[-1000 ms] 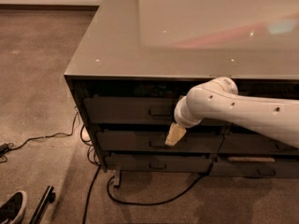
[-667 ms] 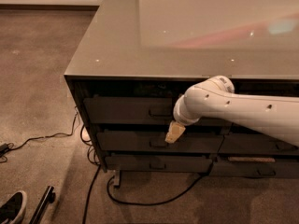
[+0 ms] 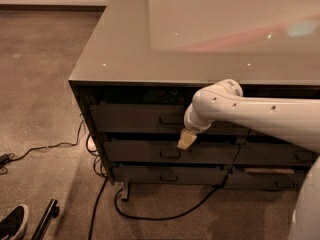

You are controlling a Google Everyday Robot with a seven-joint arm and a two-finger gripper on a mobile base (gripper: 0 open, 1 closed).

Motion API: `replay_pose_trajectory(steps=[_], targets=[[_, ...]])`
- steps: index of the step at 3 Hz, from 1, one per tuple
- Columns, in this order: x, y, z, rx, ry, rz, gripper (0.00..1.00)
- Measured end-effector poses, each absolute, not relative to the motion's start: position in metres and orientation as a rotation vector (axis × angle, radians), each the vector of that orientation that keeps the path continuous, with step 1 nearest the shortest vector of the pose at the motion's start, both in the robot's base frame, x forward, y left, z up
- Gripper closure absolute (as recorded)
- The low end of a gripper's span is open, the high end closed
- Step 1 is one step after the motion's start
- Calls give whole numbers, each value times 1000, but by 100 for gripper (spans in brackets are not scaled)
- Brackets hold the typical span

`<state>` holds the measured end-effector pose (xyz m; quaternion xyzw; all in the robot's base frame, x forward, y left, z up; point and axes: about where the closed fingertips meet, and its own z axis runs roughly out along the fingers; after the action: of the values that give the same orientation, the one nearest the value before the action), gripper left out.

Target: Open top drawer

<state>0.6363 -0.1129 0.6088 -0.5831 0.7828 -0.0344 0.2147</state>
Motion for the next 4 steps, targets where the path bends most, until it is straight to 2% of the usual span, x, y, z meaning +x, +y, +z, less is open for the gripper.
replay_pose_trajectory(steps=[3,4], targets=[[632,-112,620,-1638,2183,-67,89],[632,-112,621,-1638,2183,-67,91]])
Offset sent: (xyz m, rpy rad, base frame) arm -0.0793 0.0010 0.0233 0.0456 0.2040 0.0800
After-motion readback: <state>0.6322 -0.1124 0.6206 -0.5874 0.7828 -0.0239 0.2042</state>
